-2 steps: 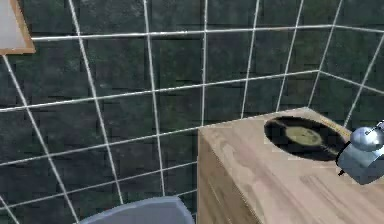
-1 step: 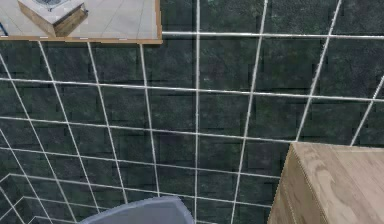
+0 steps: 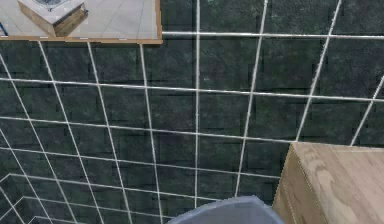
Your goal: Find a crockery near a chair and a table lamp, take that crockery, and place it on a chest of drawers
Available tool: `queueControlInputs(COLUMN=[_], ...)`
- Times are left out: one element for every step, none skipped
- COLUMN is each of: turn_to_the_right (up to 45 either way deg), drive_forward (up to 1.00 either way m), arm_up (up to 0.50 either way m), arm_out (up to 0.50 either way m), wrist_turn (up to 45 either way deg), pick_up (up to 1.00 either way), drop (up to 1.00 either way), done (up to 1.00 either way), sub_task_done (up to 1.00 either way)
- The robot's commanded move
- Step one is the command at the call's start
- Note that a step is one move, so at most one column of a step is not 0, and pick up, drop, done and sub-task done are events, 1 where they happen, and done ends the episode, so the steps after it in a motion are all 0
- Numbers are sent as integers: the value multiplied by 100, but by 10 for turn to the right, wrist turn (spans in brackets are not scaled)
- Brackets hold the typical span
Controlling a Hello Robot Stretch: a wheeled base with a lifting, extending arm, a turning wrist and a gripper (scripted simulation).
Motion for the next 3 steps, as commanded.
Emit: queueControlInputs(turn_to_the_right=[0,0,0], drive_forward=[0,0,0], arm_up=[0,0,0], arm_out=[0,0,0], wrist_turn=[450,450,450], pick_up=[0,0,0], drop=[0,0,0], done=[0,0,0], sub_task_done=[0,0,0])
